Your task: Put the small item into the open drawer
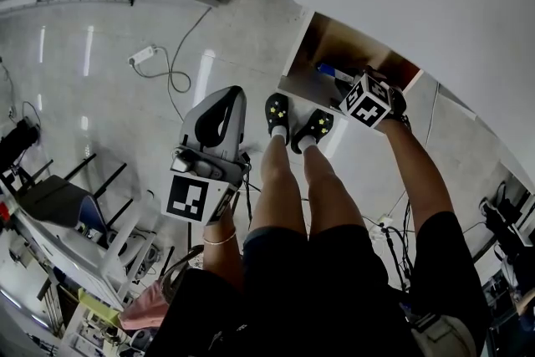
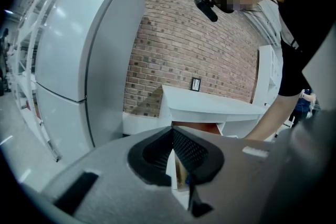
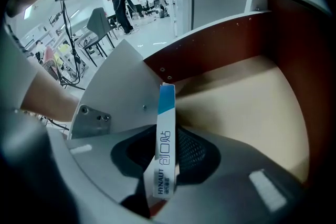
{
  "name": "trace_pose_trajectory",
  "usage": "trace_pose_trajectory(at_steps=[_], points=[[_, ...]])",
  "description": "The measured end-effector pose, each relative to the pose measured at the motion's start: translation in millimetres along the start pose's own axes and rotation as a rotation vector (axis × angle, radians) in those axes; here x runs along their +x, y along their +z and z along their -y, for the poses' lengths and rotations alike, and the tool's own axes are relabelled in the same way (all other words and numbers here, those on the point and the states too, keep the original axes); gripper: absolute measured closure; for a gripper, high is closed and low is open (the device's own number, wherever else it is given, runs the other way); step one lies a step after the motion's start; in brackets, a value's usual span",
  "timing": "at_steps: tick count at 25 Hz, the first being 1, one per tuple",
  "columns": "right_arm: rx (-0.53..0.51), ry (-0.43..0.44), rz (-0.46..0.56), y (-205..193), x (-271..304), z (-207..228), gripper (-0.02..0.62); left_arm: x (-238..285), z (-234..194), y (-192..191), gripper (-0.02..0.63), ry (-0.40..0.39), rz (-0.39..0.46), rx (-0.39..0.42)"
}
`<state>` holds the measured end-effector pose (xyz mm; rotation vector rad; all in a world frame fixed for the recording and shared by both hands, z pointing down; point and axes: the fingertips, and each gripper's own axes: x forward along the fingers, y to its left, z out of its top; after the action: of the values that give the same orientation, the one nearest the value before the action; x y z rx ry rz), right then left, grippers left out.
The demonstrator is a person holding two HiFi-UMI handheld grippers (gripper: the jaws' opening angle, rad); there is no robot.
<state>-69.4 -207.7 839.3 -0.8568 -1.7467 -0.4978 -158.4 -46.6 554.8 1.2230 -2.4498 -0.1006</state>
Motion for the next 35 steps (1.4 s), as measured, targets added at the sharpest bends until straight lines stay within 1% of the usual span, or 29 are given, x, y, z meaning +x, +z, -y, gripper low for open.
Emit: trace_pose_trajectory(at_steps=[1,2,5,9,10,11,15,17,19,24,28,33,35], points=[[-0.009,0.001,-0.002,0,0,0,0.495,1,0,3,0.607,-0.002,0.019,-0.001],[-0.014,0.001,-0.004,0,0,0,0.495,1,0,3,0.607,0.0,0.018,0.001],[-0.028,-0.007,-0.015,-2,0,2,0.495,0,-1,-3,0.607,0.006,-0.024,-0.007],[-0.011,-0.016,-0.011,2,1,4,0.492,0,-2,-3,0.607,0.001,-0.017,-0.004],[-0.008,-0.015,-0.018,1,1,3,0.486,-1,-3,-4,0.607,0.005,-0.022,0.0],[-0.01,-0.012,-0.025,0,2,3,0.461,-1,-3,-5,0.607,0.01,-0.033,0.004],[-0.035,-0.024,-0.03,2,0,2,0.455,-2,-3,-5,0.607,0.013,-0.044,0.005],[-0.039,-0.023,-0.032,1,1,1,0.432,-3,-3,-6,0.607,0.013,-0.05,0.008],[-0.031,-0.024,-0.028,1,0,2,0.423,-3,-2,-5,0.607,0.008,-0.046,0.006],[0.002,-0.045,0.015,6,-9,7,0.41,-2,3,-1,0.607,-0.006,-0.021,0.002],[0.034,-0.049,0.055,15,-21,7,0.411,-4,3,-3,0.607,0.0,-0.043,0.011],[0.059,-0.082,0.114,27,-38,9,0.42,-2,7,5,0.607,-0.016,-0.035,0.021],[0.077,-0.106,0.15,34,-49,9,0.434,-3,7,10,0.607,-0.023,-0.029,0.021]])
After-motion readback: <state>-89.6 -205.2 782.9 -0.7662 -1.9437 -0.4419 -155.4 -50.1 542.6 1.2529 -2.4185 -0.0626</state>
